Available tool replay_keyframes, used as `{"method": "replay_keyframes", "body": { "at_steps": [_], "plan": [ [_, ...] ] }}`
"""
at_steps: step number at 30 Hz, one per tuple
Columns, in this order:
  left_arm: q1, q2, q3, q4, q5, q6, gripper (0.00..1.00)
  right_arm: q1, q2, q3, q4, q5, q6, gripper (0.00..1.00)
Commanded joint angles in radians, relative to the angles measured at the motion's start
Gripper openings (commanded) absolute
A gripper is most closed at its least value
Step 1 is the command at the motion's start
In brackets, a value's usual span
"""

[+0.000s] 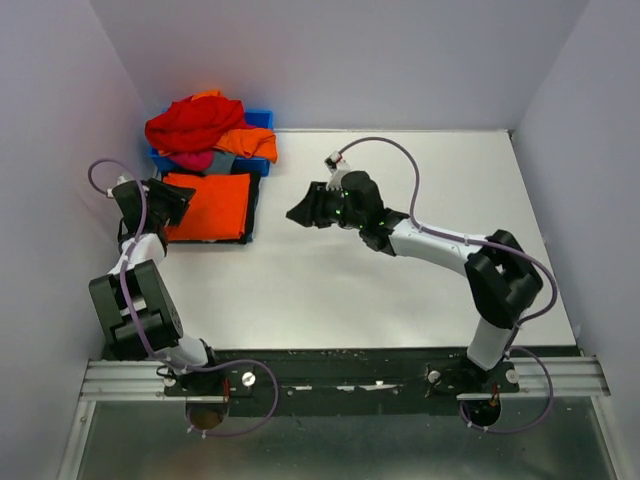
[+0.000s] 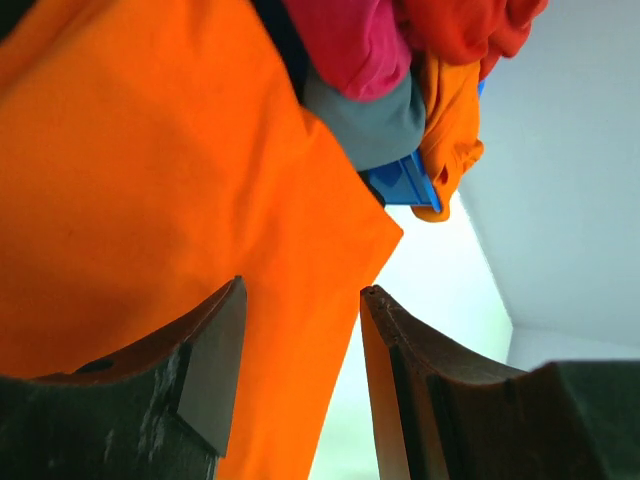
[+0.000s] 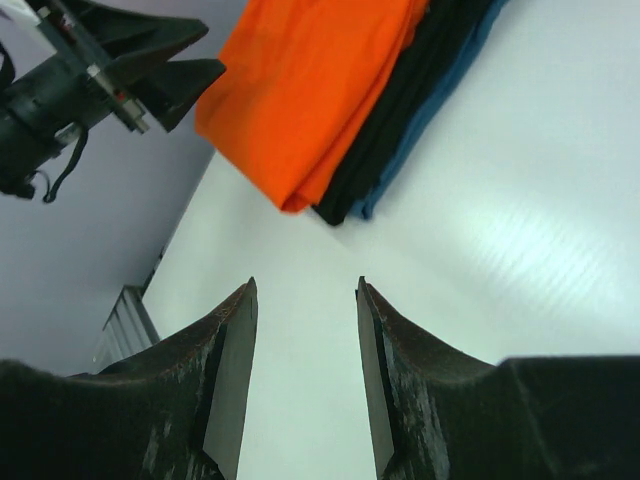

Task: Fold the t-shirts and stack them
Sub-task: Put the neatly folded tshirt into the corner of the board with both arms

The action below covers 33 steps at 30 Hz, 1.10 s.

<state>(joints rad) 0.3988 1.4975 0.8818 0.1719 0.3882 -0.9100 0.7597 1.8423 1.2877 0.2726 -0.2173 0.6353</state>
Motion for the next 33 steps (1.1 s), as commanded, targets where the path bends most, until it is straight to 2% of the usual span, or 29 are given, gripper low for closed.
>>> {"method": "replay_keyframes", "body": {
  "at_steps": [1,4,9,14,17,21,25,28,33],
  "plan": [
    [-0.002,0.009,-0.081,0.293,0.078,-0.093,0.59,0.006,-0.159,-0.213,0.155,-0.054,0.001,0.52],
    [0.002,0.082,-0.101,0.349,0.087,-0.107,0.60,0.006,-0.234,-0.310,0.166,-0.070,-0.019,0.52],
    [0.002,0.255,-0.156,0.590,0.109,-0.170,0.60,0.006,-0.319,-0.425,0.195,-0.057,-0.037,0.52],
    [0.000,0.382,-0.198,0.807,0.124,-0.227,0.57,0.006,-0.337,-0.470,0.220,-0.070,-0.034,0.52],
    [-0.014,0.322,-0.217,0.808,0.117,-0.231,0.56,0.004,-0.339,-0.473,0.220,-0.070,-0.040,0.52],
    [-0.064,0.152,-0.205,0.599,0.026,-0.156,0.57,0.006,-0.338,-0.467,0.220,-0.070,-0.049,0.52],
    [-0.100,0.061,-0.210,0.566,-0.011,-0.179,0.57,0.006,-0.333,-0.472,0.221,-0.067,-0.054,0.52],
    [-0.143,0.096,-0.201,0.592,-0.022,-0.213,0.57,0.004,-0.325,-0.469,0.226,-0.067,-0.052,0.52],
    [-0.169,0.354,-0.205,0.868,0.026,-0.360,0.57,0.004,-0.319,-0.472,0.229,-0.073,-0.048,0.52]
  ]
}}
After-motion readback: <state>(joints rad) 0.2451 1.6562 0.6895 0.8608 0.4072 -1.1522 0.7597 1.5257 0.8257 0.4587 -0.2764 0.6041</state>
